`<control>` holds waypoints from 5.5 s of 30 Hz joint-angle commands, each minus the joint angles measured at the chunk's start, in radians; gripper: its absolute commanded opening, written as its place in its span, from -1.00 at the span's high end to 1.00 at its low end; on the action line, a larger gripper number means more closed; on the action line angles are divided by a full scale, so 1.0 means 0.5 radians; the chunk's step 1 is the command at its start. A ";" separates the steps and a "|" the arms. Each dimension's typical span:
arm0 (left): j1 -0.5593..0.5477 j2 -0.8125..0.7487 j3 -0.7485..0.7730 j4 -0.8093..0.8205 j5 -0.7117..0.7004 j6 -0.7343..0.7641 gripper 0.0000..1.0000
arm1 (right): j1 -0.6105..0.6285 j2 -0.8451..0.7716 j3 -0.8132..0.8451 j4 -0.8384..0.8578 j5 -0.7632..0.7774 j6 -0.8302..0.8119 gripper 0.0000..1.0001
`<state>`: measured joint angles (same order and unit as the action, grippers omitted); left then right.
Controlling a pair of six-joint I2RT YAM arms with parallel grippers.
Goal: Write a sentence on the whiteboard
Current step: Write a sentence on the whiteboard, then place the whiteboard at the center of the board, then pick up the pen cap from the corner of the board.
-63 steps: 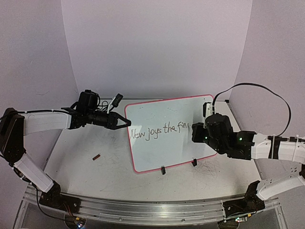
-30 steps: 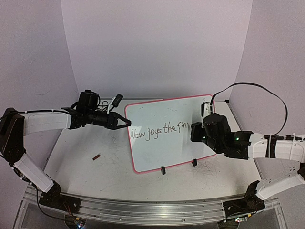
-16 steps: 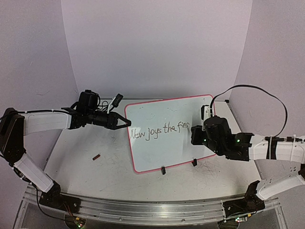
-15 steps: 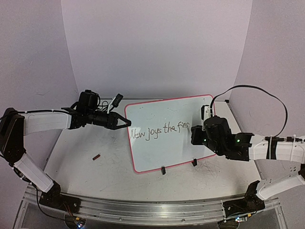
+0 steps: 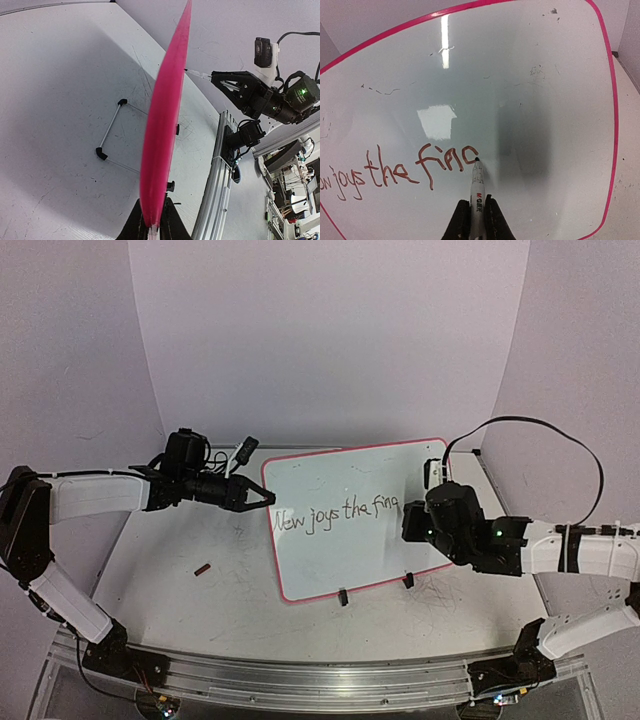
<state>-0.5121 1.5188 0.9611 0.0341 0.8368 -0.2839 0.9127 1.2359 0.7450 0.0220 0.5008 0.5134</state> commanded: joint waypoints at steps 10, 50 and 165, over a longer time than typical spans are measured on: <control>-0.053 -0.012 0.062 -0.056 -0.011 0.031 0.83 | -0.056 0.145 0.209 0.064 0.140 -0.143 1.00; -0.055 0.012 0.065 -0.056 -0.011 0.031 0.83 | -0.094 -0.052 -0.072 -0.073 -0.171 -0.021 1.00; -0.059 0.368 -0.047 -1.532 -1.617 -0.341 0.42 | -0.094 -0.998 -0.267 0.198 -0.665 -0.469 1.00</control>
<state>-0.5020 1.6921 0.9394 -0.6974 0.0411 -0.4147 0.8688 0.7288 0.6018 0.0967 0.1623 0.2906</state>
